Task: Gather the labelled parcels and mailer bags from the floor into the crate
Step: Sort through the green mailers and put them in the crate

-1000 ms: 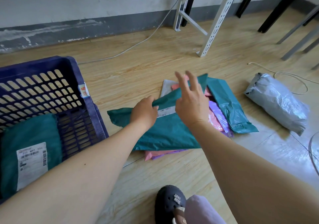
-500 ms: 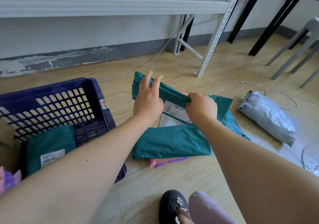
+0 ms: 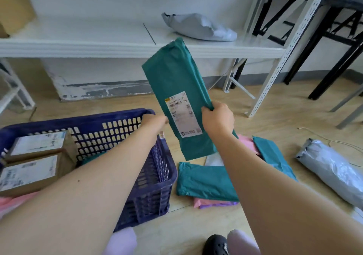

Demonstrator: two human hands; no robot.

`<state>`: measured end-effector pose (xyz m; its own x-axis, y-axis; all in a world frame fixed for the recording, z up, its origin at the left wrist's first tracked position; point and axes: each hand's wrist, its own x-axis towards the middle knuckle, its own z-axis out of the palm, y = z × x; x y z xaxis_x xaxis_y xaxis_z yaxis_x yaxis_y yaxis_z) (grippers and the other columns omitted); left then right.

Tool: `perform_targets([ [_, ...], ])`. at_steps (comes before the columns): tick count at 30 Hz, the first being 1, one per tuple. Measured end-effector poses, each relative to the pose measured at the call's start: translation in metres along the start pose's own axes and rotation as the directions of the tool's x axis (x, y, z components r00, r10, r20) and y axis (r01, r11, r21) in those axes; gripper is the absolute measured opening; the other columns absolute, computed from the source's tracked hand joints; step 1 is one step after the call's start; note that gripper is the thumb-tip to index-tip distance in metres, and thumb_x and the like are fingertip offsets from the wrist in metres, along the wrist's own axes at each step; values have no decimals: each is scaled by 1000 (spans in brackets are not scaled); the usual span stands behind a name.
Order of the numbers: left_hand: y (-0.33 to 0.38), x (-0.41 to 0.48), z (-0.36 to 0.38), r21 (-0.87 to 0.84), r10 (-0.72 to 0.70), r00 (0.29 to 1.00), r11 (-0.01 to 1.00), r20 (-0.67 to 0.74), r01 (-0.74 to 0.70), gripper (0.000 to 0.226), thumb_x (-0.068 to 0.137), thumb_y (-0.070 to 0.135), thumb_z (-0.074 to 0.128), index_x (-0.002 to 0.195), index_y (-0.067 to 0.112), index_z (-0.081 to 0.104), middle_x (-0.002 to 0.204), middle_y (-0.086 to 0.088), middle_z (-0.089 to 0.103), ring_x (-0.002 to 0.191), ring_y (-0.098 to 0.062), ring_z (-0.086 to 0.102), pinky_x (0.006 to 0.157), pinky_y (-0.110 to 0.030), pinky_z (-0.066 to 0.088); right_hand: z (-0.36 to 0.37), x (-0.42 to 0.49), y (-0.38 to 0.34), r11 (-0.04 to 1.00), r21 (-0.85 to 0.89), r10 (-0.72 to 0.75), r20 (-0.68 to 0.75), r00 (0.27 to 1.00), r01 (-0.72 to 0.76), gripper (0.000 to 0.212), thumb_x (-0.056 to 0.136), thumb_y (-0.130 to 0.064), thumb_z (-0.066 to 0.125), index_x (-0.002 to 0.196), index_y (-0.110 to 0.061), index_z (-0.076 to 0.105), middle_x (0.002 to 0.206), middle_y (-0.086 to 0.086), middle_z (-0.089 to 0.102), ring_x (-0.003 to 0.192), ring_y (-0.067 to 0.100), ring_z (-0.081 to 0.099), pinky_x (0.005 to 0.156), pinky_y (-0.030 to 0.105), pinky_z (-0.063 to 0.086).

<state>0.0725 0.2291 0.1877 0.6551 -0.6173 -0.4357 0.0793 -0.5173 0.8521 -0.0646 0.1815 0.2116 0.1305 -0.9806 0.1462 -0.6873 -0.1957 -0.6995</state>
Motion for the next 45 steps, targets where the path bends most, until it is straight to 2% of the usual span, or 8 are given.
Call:
perform_targets([
  [17, -21, 55, -95, -467, 169, 985, 870, -19, -158, 15, 92, 36, 50, 90, 25, 59, 96, 3, 67, 91, -15, 60, 85, -33, 45, 99, 2, -88, 951, 292, -140, 103, 985, 104, 23, 86, -18, 48, 64, -15, 42, 68, 1, 52, 68, 27, 46, 61, 29, 35],
  [24, -79, 80, -102, -215, -69, 997, 974, 18, 71, 8, 88, 30, 60, 88, 22, 60, 96, -4, 67, 83, -19, 61, 84, -36, 50, 144, -4, -56, 997, 50, 24, 441, 897, -51, 25, 84, -11, 42, 102, -18, 58, 63, -2, 53, 58, 25, 60, 52, 24, 44],
  [28, -112, 88, -103, 23, -227, 955, 974, 189, 227, 19, 90, 24, 59, 108, 20, 58, 96, 0, 67, 86, -16, 63, 63, -31, 50, 167, -7, -28, 976, -110, 214, 621, 754, -186, 11, 89, -5, 34, 89, -6, 45, 50, 8, 60, 31, 15, 54, 53, 28, 53],
  [32, -138, 103, -98, 157, -302, 925, 950, 232, 271, 30, 90, 19, 60, 119, 16, 56, 105, -4, 69, 94, -19, 66, 74, -39, 57, 187, -14, -7, 956, -272, 270, 683, 679, -107, 14, 89, -2, 38, 76, -2, 43, 45, 11, 61, 35, 19, 58, 49, 23, 51],
  [34, -147, 108, -92, 196, -331, 916, 937, 226, 290, 29, 91, 17, 59, 120, 15, 56, 108, -5, 69, 99, -22, 65, 87, -45, 55, 199, -20, -2, 938, -346, 234, 684, 691, 25, 19, 89, -4, 40, 106, 3, 46, 82, 17, 71, 69, 24, 72, 56, 26, 52],
  [37, -161, 114, -83, 278, -416, 869, 897, 266, 344, 28, 94, 18, 57, 121, 12, 56, 113, -7, 67, 108, -26, 62, 96, -47, 49, 218, -25, 10, 884, -449, 259, 701, 665, 128, 63, 92, -4, 38, 147, 1, 8, 135, 22, 48, 112, 35, 60, 85, 44, 52],
  [42, -191, 125, -61, 413, -487, 835, 836, 257, 361, 39, 92, 26, 60, 126, 10, 54, 128, -9, 60, 116, -29, 57, 88, -43, 53, 244, -21, 27, 765, -609, 417, 716, 560, 208, 80, 94, -4, 37, 147, -6, -23, 153, 23, 21, 61, 32, 45, 52, 35, 42],
  [45, -201, 134, -49, 436, -515, 823, 814, 239, 383, 45, 90, 26, 63, 129, 6, 52, 135, -12, 54, 122, -31, 52, 88, -42, 55, 255, -20, 33, 728, -646, 453, 706, 545, 231, 84, 92, -3, 38, 147, -10, -25, 156, 22, 12, 87, 37, 56, 64, 40, 50],
])
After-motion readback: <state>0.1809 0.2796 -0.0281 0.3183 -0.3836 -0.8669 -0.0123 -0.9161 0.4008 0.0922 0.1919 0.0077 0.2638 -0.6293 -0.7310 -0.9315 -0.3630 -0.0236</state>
